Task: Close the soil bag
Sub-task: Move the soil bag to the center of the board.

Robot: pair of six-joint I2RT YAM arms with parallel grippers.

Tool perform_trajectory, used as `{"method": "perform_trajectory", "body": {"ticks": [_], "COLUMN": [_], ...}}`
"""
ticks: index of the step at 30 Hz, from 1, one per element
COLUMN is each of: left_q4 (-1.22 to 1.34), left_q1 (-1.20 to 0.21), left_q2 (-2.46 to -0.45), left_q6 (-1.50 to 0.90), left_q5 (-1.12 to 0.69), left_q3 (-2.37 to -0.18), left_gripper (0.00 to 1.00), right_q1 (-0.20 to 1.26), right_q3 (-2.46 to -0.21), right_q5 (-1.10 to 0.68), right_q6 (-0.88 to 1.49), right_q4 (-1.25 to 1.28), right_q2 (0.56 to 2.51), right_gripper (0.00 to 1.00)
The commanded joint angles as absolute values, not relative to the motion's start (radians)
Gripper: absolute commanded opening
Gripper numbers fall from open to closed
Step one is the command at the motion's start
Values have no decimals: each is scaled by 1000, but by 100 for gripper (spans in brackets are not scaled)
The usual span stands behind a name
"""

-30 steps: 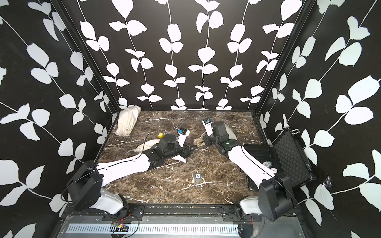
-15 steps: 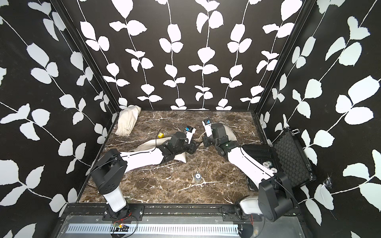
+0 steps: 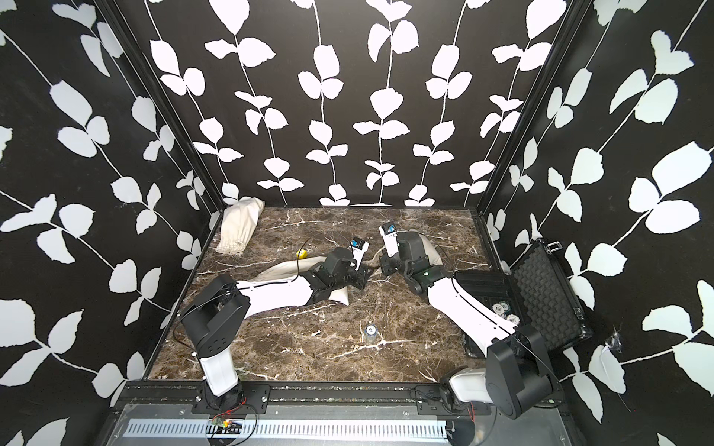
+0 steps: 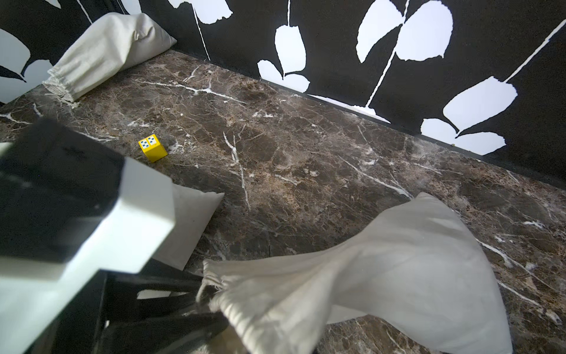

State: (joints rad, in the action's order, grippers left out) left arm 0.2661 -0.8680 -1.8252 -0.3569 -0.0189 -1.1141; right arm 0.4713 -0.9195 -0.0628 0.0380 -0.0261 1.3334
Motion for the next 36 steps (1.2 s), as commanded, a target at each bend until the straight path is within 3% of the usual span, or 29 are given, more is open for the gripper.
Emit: {"method": "perform_trajectory", "body": {"ticks": [1, 6, 9, 16, 22, 29, 36], "left_q4": [275, 258, 188, 12, -106, -112, -136], "left_q1": [-864, -851, -830, -763, -756, -753, -753], "left_q2": [-1808, -1656, -1528, -1376, -1422, -1447, -1440], "left_q6": [-355, -316, -282, -283, -277, -325, -322], "left_q5": [-41, -49, -73, -217, -229, -267, -285], "left_q3": [-1138, -1070, -1059, -1199, -1358, -1408, -1432], "left_gripper": [0, 0, 0, 0, 0, 0, 0], "right_q1": [481, 469, 457, 458, 480, 540, 567], "right_q3": [-902, -896, -905, -877, -917, -952, -1024], "right_q5": [-42, 141, 178, -35, -150, -244, -282], "right_q6": [22, -56, -90, -168, -172, -132, -145], "right_q4": [26, -12, -13, 140, 138, 138, 156], "right_q2": [1297, 1317, 1331, 1248, 1123, 1086, 1203], "right_gripper": [5, 11, 21, 59, 80, 87, 80]}}
